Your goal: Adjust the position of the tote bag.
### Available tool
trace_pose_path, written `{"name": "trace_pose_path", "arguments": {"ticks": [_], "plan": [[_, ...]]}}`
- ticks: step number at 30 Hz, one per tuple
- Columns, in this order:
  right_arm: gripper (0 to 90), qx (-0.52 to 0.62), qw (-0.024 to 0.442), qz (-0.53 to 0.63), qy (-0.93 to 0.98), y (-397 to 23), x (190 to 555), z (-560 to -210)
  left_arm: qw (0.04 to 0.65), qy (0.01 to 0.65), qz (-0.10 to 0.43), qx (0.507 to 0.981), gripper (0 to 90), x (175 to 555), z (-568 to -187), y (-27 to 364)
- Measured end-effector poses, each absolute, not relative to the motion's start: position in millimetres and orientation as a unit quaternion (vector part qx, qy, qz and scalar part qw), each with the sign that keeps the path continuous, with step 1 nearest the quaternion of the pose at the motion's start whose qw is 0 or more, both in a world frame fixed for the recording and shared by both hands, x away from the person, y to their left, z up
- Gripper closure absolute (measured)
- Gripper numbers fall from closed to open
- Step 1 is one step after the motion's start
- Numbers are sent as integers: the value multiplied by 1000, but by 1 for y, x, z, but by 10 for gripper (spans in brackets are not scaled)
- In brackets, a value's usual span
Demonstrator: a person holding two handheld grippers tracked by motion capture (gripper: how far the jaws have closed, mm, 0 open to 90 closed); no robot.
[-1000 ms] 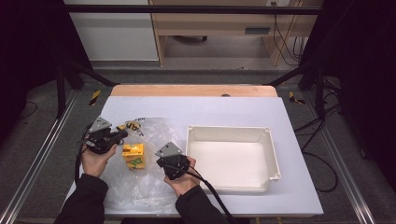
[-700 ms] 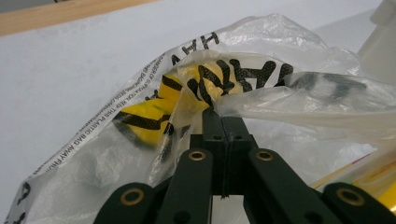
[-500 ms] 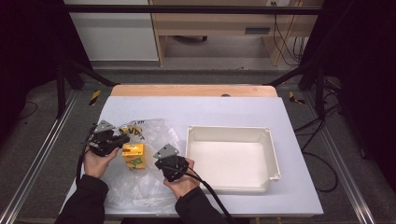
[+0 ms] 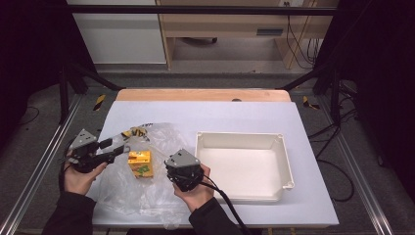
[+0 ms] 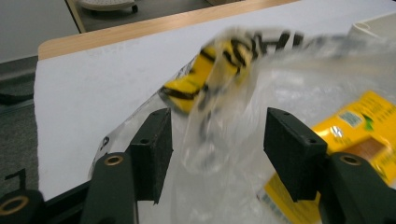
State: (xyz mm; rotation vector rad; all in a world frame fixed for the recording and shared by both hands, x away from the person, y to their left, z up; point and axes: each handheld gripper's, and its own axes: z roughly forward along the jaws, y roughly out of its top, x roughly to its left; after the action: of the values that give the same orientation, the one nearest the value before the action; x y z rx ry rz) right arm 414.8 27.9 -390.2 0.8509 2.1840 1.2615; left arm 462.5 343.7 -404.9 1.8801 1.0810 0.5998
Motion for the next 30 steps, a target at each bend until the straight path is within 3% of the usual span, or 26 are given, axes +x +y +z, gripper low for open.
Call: {"name": "trace_pose_path", "arguments": {"ticks": [6,10,11,12,13,14,24,30], "plan": [[655,294,235,478,794,26,403,-383,416,444,241,756,433,455,-417,352],[710,303,245,461,797,26,408,-391,403,450,217,767,666,462,-428,351],[742,310,246,456,797,26,410,-394,399,451,213,769,666,463,-430,350],[779,315,249,449,798,25,412,-398,395,450,209,773,730,465,-432,349],[841,325,249,437,801,25,416,-406,390,447,207,778,850,468,-434,347],[862,330,249,430,803,26,418,-409,389,447,206,779,875,470,-435,345],[896,354,269,406,798,37,426,-420,362,454,215,785,898,492,-438,333],[897,367,277,376,805,46,427,-429,305,464,191,809,898,504,-457,328]]}}
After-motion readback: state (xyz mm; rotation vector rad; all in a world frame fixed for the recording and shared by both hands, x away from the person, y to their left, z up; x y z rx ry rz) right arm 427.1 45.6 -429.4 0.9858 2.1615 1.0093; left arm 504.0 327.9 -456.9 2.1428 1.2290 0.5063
